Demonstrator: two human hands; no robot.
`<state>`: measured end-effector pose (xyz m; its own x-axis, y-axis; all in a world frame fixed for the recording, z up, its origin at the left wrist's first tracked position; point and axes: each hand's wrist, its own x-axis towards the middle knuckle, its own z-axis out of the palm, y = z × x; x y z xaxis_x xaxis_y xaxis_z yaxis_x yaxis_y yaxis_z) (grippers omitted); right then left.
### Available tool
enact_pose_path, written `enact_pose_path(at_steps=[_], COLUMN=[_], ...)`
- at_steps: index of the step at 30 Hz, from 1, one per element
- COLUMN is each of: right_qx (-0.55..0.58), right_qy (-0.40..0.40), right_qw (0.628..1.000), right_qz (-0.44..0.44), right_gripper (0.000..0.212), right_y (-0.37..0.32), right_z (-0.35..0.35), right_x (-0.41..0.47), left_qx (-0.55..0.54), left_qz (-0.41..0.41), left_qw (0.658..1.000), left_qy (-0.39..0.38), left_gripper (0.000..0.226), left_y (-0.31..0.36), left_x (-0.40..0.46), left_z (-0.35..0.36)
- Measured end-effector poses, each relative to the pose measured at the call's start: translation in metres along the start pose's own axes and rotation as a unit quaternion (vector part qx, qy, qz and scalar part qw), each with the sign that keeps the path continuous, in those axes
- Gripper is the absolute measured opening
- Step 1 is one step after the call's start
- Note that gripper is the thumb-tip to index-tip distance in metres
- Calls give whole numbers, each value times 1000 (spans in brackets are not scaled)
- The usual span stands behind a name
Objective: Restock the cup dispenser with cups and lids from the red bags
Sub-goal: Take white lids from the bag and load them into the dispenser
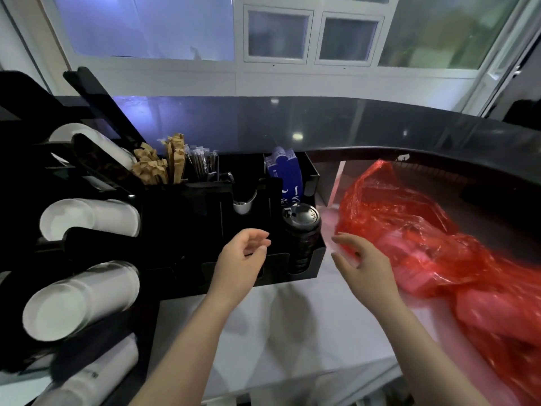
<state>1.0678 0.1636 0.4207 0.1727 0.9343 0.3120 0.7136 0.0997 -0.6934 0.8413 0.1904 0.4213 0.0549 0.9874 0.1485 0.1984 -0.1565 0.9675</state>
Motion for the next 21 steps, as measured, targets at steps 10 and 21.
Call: enact_pose_path(at_steps=[10,21], right_qx=[-57,-94], right_qy=[65,78], right_qw=[994,984], right_qz=[73,125], right_gripper=[27,28], right_y=[89,171], right_z=[-75,-116], right_x=[1,79], left_qx=[-14,50], left_qz=[11,7], left_qw=[990,984], left_qy=[-140,-169], left_gripper=[29,28], left_y=[14,20], left_x=[18,67], left_z=[99,199])
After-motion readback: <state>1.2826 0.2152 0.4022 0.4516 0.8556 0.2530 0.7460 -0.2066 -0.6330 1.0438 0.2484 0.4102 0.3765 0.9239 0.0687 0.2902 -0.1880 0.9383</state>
